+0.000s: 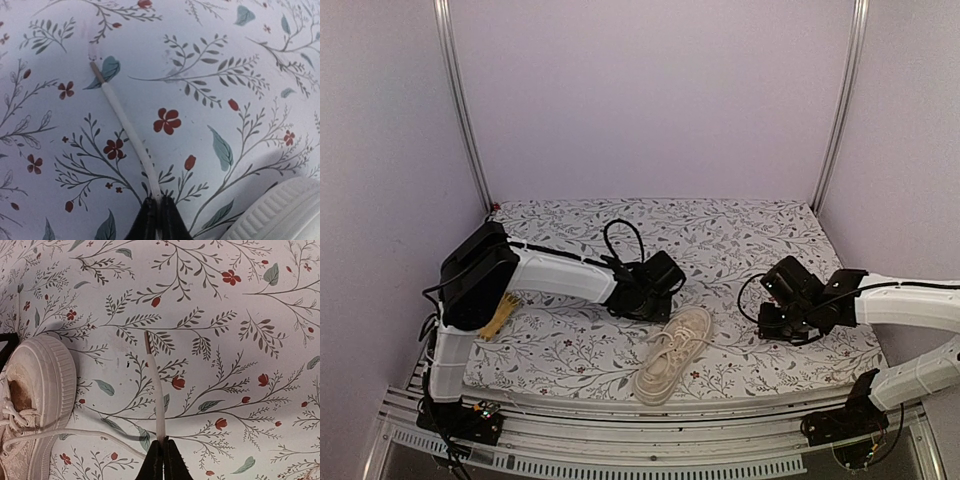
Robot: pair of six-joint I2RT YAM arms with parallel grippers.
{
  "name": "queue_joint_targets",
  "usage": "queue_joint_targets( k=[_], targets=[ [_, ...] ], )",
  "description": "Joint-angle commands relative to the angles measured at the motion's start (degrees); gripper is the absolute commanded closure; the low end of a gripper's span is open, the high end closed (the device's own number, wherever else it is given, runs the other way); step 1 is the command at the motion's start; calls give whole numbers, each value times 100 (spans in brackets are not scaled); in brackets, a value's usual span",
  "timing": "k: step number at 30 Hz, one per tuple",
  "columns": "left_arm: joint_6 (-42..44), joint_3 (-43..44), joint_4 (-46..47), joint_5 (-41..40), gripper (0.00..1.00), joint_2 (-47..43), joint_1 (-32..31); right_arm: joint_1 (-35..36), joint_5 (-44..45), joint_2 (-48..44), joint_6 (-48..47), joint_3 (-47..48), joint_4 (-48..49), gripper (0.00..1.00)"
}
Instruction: Tie the shoes
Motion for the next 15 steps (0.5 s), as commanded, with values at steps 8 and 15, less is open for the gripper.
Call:
queue_joint_targets(
  k=[8, 15],
  targets=[
    [312, -1071, 1139, -727, 100, -1170, 95, 15, -1226, 742, -199, -637, 2098, 98],
    [653, -2183, 2433, -133, 100, -2193, 221, 20, -2143, 1809, -248, -232, 3348, 98]
  ],
)
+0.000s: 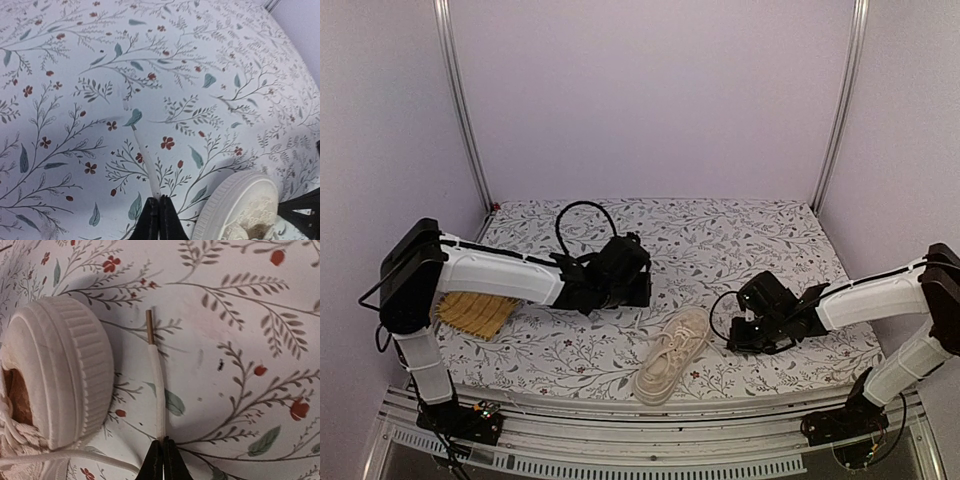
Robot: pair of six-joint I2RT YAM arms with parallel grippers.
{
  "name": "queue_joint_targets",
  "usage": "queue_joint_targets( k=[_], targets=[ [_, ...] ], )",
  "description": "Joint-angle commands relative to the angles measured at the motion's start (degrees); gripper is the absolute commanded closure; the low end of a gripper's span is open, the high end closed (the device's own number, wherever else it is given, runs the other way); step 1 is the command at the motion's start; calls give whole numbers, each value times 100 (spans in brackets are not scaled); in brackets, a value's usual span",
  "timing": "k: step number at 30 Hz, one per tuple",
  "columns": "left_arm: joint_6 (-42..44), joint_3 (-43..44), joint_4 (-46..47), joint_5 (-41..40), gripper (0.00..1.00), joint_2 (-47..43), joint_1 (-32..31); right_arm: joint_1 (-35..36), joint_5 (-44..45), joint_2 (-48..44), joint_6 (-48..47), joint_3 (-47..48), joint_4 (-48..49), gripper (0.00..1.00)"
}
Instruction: Tie the shoes
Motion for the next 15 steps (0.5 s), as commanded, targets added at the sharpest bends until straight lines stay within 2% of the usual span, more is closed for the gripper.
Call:
queue_joint_targets(
  k=[1, 5, 9, 15],
  targets=[
    [253, -510, 1077, 334, 100, -467, 161, 23, -739, 505, -108, 389, 1141, 98],
    [367, -1034, 1563, 465, 100, -898, 220, 41, -1060, 1134, -275, 777, 1524, 98],
    [673, -1481, 2185, 1091, 100, -1231, 340, 51, -1067, 1517, -445, 1370, 1500, 98],
    [1027, -1695, 2680, 1715, 100, -1454, 351, 29, -169, 1222, -520, 1565, 711, 98]
  ],
)
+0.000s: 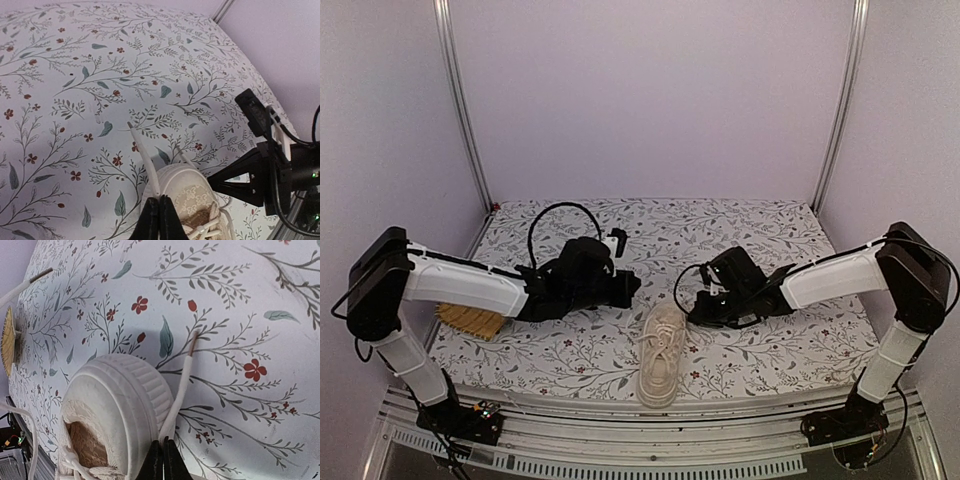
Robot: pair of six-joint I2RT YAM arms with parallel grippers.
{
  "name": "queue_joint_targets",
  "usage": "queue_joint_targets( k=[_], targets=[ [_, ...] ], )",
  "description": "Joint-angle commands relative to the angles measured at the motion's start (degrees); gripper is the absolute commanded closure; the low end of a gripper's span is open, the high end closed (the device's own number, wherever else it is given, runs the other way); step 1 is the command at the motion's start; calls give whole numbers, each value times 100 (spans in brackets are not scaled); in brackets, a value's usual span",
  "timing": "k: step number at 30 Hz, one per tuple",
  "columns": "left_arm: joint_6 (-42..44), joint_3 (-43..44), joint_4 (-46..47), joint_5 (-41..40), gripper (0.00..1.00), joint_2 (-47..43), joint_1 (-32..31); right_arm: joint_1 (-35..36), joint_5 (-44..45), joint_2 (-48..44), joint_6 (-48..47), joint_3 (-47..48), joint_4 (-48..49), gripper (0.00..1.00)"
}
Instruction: Tie the shoes
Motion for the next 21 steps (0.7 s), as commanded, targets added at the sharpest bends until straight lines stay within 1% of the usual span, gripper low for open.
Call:
queue_joint_targets(
  k=[1, 4, 6, 10, 11, 13, 14, 16, 17, 19, 21],
  targets=[
    [407, -158, 887, 740, 100, -304, 49, 11, 783, -395, -105, 41, -609, 98],
    [496, -275, 1255, 1213, 100, -399, 56, -83, 1223, -868, 40, -240, -1114, 98],
    [583, -263, 1363, 1569, 100, -394, 60, -196, 1362, -1117, 143, -402, -1471, 98],
    [734, -123, 1318, 1951, 100, -348, 65, -445, 1311, -1420, 170, -798, -1698, 97],
    [745, -128, 1335, 1985, 100, -371, 64, -477, 1249, -1522, 112, -874, -1702, 89],
    [744, -139, 1350, 2036, 100, -431, 71, -482, 1199, -1841, 20, -940, -1716, 59],
    [743, -140, 1348, 2092, 100, -462, 79, -489, 1182, -2057, -10, -958, -1711, 46],
    [727, -124, 1331, 2297, 100, -507, 120, -534, 1071, -2552, -79, -961, -1609, 31],
    [720, -111, 1324, 2446, 100, -517, 156, -569, 980, -2748, -131, -946, -1502, 25],
    [710, -76, 1323, 2752, 100, -528, 191, -613, 705, -3080, -238, -905, -1199, 17],
    [708, -54, 1331, 2939, 100, -552, 194, -622, 326, -3307, -304, -841, -793, 12]
  ],
)
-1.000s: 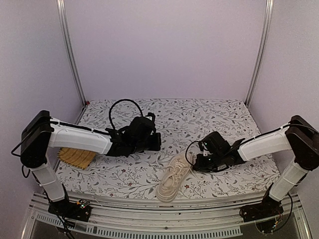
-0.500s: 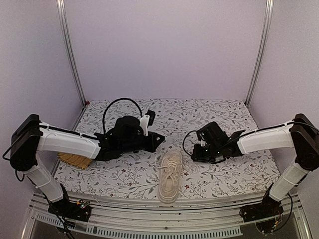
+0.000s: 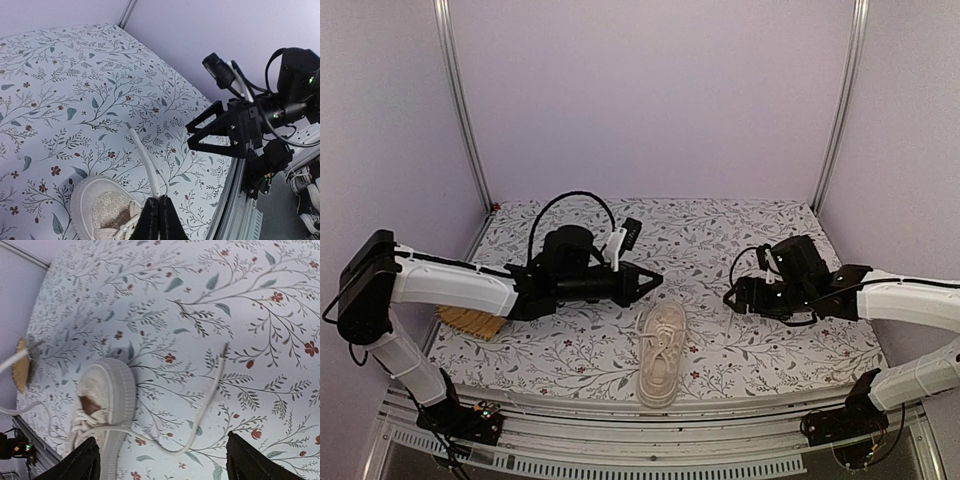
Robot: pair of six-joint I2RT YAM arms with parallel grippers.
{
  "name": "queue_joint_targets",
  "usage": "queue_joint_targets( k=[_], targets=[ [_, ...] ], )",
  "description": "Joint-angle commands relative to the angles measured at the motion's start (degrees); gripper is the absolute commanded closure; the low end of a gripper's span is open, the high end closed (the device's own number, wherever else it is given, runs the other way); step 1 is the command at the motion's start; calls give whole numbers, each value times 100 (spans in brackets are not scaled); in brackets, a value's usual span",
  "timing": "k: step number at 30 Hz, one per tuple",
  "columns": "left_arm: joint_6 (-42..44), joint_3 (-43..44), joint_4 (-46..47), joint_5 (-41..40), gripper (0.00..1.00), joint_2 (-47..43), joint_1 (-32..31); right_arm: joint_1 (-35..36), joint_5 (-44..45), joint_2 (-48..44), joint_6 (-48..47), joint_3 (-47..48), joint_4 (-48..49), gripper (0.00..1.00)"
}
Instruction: Tie the shoes
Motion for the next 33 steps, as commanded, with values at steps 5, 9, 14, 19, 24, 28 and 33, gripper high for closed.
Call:
queue_joint_targets(
  k=[5, 9, 14, 19, 24, 28, 33],
  targets=[
    [32, 40, 336, 789, 100, -321, 107, -76, -1400, -493, 669, 322, 1859, 12],
    [-77, -140, 652, 818, 100, -429, 107, 77, -1820, -140, 1486, 406, 2681, 12],
    [-146, -269, 904, 939, 100, -446, 97, 226, -2022, 402, 1795, 734, 3090, 12],
    [-179, -320, 1025, 1005, 100, -428, 98, 236, -2210, 855, 1939, 1108, 3204, 14],
    [-253, -429, 1250, 1057, 100, -397, 97, 258, -2419, 1119, 2101, 1217, 3365, 26],
    [-255, -449, 1304, 1101, 100, -351, 98, 267, -2479, 1221, 2160, 1233, 3456, 43],
    [-88, -448, 1167, 1062, 100, -330, 107, 271, -2501, 1233, 2173, 1285, 3536, 85]
  ],
)
